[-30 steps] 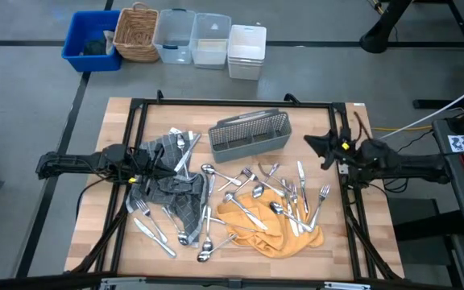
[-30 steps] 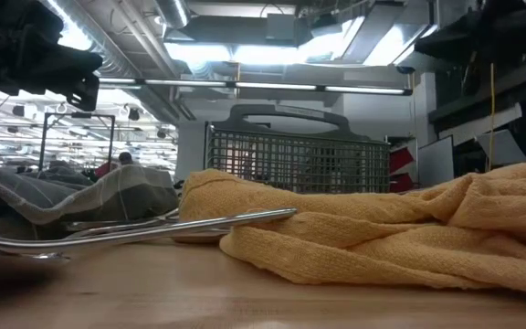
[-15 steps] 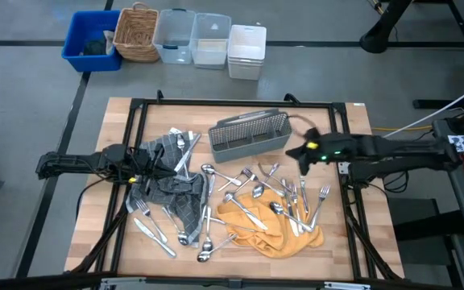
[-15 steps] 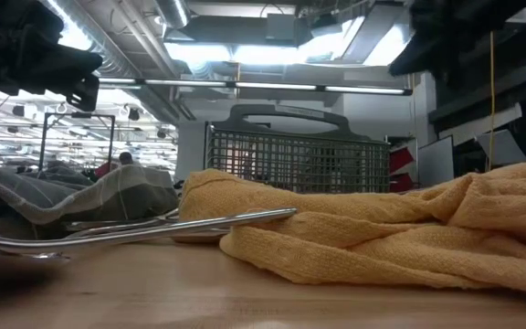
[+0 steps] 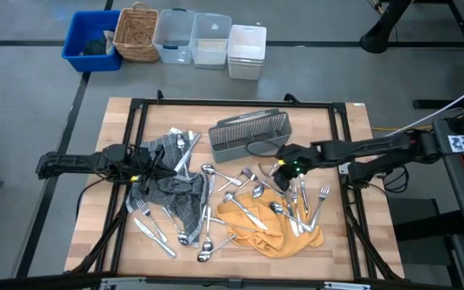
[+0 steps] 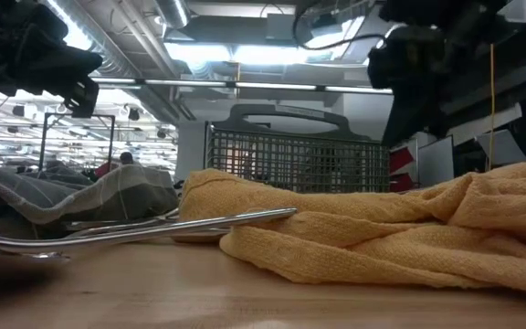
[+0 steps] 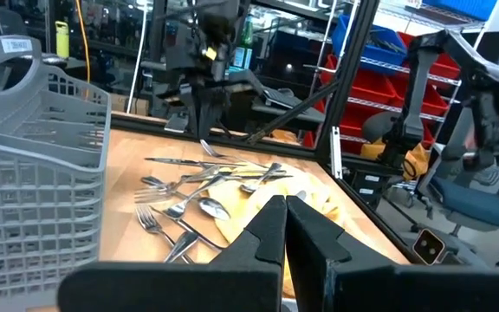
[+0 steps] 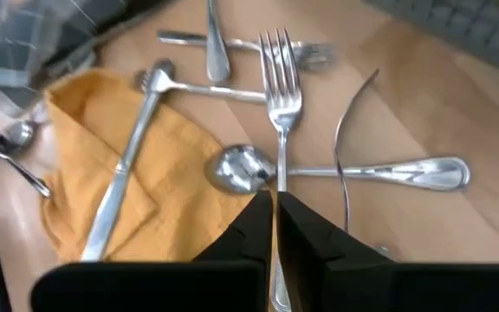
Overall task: Sort silverware
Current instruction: Put the silver fork into the gray utensil holder
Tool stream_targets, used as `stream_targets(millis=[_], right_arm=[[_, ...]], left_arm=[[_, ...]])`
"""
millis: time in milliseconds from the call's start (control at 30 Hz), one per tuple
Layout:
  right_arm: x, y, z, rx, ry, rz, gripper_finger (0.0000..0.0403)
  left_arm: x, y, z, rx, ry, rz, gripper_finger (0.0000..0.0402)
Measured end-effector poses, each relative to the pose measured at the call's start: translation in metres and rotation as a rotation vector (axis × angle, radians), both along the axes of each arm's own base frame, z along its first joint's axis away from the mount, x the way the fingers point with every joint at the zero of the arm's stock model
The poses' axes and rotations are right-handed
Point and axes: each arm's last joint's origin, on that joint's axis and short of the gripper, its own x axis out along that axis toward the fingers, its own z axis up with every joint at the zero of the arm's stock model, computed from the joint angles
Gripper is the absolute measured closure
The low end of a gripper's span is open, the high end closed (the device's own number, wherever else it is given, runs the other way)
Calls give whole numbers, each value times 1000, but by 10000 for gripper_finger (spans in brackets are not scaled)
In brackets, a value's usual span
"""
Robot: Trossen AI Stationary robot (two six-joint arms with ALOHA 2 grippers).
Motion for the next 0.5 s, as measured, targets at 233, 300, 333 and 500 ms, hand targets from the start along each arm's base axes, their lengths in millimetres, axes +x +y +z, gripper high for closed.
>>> stream_targets(millis=[233, 300, 333, 500], right_arm=[[7, 0, -13, 1, 54, 1, 373], [8, 0, -16, 0, 66, 1, 357], [9, 0, -17, 0, 73, 1, 347], [14, 0, -28, -16, 114, -9, 286]], left_arm=[[0, 0, 0, -2, 1, 0, 402], [0, 0, 0, -2, 1, 0, 402], [0, 0, 0, -2, 1, 0, 402], [0, 0, 0, -2, 1, 1, 402]])
